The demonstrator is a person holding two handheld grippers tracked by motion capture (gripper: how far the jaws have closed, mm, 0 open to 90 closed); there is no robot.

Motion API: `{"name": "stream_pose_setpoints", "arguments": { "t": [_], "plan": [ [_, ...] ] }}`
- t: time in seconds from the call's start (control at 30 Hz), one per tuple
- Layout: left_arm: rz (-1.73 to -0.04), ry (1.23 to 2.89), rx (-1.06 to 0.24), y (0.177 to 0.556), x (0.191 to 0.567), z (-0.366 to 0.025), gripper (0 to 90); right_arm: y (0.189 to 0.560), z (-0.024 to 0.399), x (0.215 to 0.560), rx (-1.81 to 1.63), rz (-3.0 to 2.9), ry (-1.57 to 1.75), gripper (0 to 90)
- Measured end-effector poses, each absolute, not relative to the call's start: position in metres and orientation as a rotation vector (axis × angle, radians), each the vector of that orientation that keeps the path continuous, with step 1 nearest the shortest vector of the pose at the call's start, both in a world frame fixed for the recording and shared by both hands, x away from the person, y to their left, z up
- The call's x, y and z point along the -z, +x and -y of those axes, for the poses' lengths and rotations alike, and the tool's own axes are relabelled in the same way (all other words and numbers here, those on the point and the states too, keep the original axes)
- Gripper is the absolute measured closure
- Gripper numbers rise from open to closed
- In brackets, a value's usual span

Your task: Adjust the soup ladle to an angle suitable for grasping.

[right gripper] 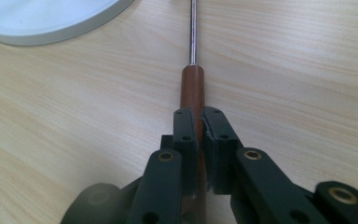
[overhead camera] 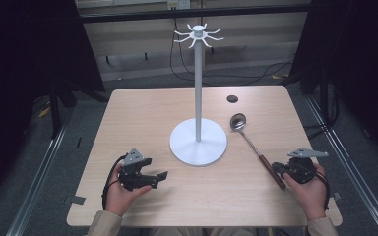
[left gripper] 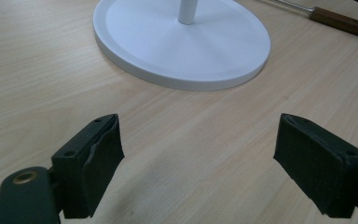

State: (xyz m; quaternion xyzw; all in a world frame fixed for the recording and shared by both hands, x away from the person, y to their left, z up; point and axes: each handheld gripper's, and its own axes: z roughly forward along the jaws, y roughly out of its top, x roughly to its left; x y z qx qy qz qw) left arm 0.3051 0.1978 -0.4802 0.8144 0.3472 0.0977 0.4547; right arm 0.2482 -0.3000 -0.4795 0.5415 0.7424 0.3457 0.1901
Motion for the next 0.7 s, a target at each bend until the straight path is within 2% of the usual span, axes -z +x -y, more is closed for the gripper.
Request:
{"name": "stream_pose_setpoints", "arguments": {
  "t": [0.1, 0.2, 0.4, 0.57, 0.7],
  "plan": [
    [-0.861, 1.998, -0.232, 0.306, 0.480, -0.198, 14.9, 0.249, 0.300, 0.480, -0.986, -2.081, 1.530, 84.3],
    [-0.843, 2.018, -0.235, 0.305, 0.480, -0.194, 15.0, 0.246, 0.306, 0.479, -0.938, -2.084, 1.555, 90.0],
    [-0.835, 2.019, -0.242, 0.303, 0.478, -0.190, 15.3, 0.241, 0.301, 0.476, -0.949, -2.110, 1.533, 90.0],
    [-0.831, 2.018, -0.250, 0.303, 0.476, -0.189, 15.6, 0.238, 0.303, 0.482, -0.817, -2.096, 1.552, 90.0],
    [-0.827, 2.015, -0.246, 0.303, 0.476, -0.187, 15.7, 0.235, 0.304, 0.483, -0.884, -2.115, 1.562, 90.0]
  ]
}}
